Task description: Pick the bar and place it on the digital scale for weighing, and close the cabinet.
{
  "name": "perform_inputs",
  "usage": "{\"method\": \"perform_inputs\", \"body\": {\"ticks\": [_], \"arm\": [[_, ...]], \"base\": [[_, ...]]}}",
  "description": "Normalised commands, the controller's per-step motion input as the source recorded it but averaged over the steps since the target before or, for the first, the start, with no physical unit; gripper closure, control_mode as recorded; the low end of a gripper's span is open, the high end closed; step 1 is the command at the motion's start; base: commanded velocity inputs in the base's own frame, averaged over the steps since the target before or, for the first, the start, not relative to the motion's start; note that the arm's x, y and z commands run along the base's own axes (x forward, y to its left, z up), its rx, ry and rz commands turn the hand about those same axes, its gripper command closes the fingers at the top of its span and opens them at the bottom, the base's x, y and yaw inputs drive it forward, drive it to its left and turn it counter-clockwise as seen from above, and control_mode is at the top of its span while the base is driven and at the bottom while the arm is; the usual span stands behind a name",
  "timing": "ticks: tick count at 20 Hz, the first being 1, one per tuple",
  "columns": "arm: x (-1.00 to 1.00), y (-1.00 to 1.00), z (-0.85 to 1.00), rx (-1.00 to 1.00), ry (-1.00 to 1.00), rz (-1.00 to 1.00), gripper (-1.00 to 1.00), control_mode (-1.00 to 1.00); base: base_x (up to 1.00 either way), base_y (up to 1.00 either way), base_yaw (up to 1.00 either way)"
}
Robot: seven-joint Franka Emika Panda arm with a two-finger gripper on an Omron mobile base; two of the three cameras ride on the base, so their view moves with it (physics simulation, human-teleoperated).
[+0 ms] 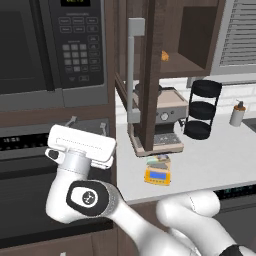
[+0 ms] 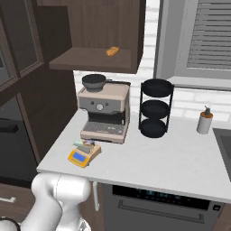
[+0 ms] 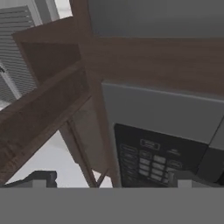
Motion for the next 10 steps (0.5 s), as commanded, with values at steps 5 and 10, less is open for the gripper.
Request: {"method": "perform_inputs", "body": {"ticks": [5, 10], "arm": [[0.41, -0.24, -0.01, 0.08, 0.00, 0.01, -1.00, -1.00], [0.42, -0.26, 0.00, 0.08, 0.00, 0.00, -1.00, -1.00]], "base": [[0.00, 0.00, 0.00], [0.00, 0.00, 0.00]]}}
